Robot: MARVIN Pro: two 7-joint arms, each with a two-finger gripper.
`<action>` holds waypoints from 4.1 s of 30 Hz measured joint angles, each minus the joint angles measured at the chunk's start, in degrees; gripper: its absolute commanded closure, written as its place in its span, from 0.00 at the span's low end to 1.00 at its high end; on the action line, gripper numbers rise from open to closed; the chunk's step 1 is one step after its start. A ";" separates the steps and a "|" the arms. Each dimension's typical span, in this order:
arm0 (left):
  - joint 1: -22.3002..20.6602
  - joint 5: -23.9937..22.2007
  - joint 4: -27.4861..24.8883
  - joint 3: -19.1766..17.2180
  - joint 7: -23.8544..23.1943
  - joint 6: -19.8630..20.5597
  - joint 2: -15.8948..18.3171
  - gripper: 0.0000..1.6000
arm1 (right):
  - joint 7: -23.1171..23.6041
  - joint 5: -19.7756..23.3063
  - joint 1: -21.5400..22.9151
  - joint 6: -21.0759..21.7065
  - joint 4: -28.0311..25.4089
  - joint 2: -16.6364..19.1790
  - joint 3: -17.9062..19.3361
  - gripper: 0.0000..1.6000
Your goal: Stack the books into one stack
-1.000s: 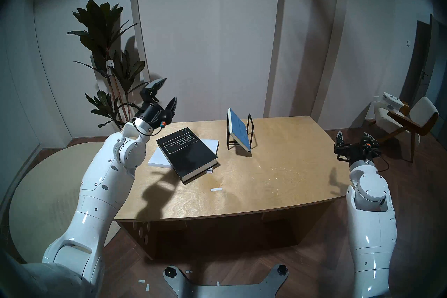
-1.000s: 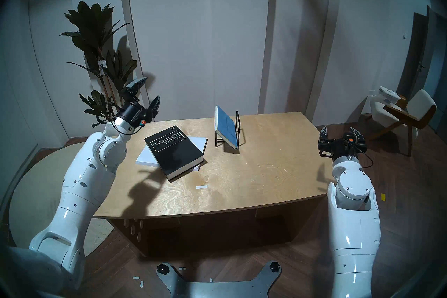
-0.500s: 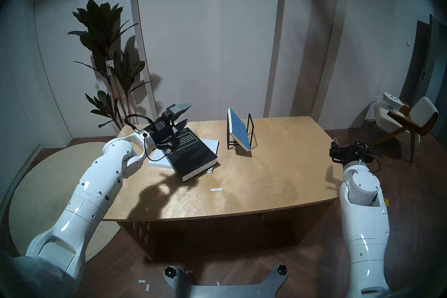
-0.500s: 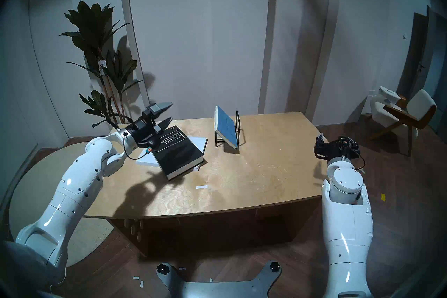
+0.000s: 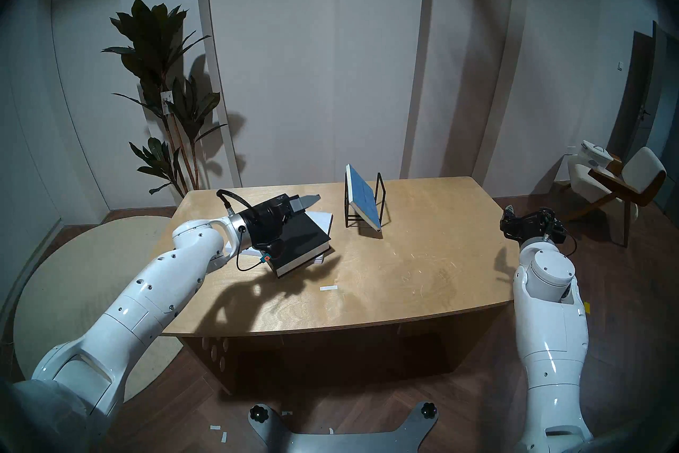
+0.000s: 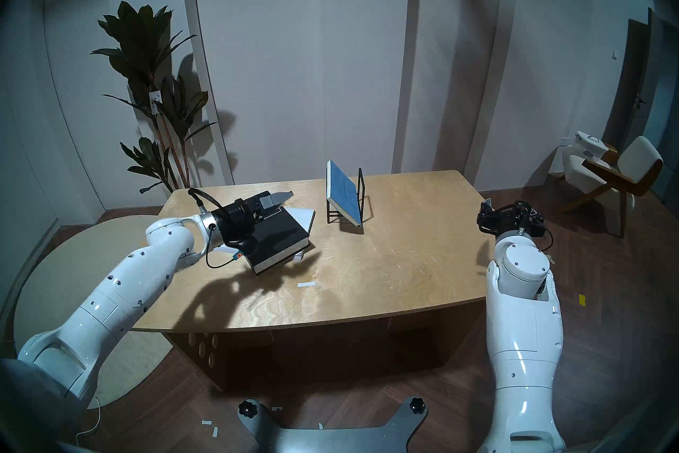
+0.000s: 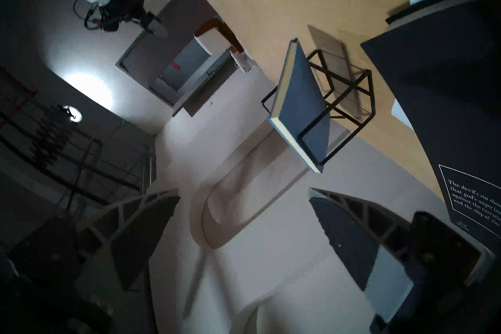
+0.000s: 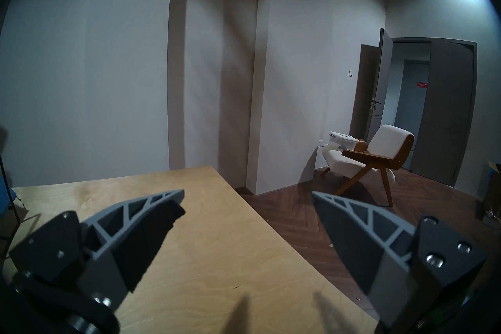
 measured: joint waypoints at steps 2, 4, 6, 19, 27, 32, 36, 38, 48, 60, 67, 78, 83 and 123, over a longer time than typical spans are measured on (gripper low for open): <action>-0.93 2.00 1.39 1.01 1.96 1.16 -0.42 0.00 | -0.10 0.21 0.12 0.07 -0.16 -0.15 -0.22 0.00; -1.82 3.64 2.34 1.86 3.77 2.12 -0.83 0.00 | -0.20 0.41 0.19 0.08 -0.27 -0.25 -0.38 0.00; -2.64 4.51 3.07 2.18 5.33 2.63 -1.41 0.00 | -0.29 0.58 0.25 0.09 -0.36 -0.33 -0.48 0.00; -8.04 -4.81 7.01 2.40 7.59 -7.56 -5.76 0.00 | -0.95 1.34 0.35 0.09 -0.77 -0.20 -0.88 0.00; -11.54 -8.42 11.88 3.43 0.22 -16.40 -7.85 0.00 | -1.30 1.71 0.34 0.12 -0.90 0.07 -1.10 0.00; -13.56 -9.31 12.90 5.78 -5.75 -22.71 -8.70 0.00 | -1.52 1.98 0.31 0.20 -1.03 0.28 -1.29 0.00; -14.21 -10.12 13.54 6.50 -10.34 -25.61 -10.14 0.00 | -1.65 2.20 0.28 0.28 -1.11 0.44 -1.42 0.00; -14.63 -10.91 14.64 6.21 -12.15 -26.08 -11.25 0.00 | -1.70 2.30 0.27 0.29 -1.12 0.51 -1.49 0.00; -17.50 -13.55 19.15 4.80 -17.55 -25.38 -17.42 0.00 | -2.10 2.51 0.27 0.30 -0.85 0.93 -1.78 0.00; -21.54 -11.09 26.63 6.40 -21.71 -22.46 -21.76 0.00 | -2.68 1.18 0.47 -0.06 2.43 2.06 -1.26 0.00; -22.58 -10.30 28.13 6.17 -21.13 -22.17 -21.77 0.00 | -2.68 0.81 0.67 -0.32 2.58 2.27 -1.19 0.00; -23.23 -6.62 28.40 8.74 -19.56 -21.84 -20.50 0.00 | -2.27 0.55 0.81 -0.68 2.71 2.35 -1.10 0.00; -22.69 -5.52 27.48 10.05 -19.23 -21.83 -20.16 0.00 | -2.07 0.45 0.85 -0.77 2.74 2.35 -1.04 0.00; -29.12 -6.26 48.17 7.10 -17.58 -9.88 -32.33 0.00 | -1.35 -0.02 1.10 -0.84 2.94 2.28 -0.59 0.00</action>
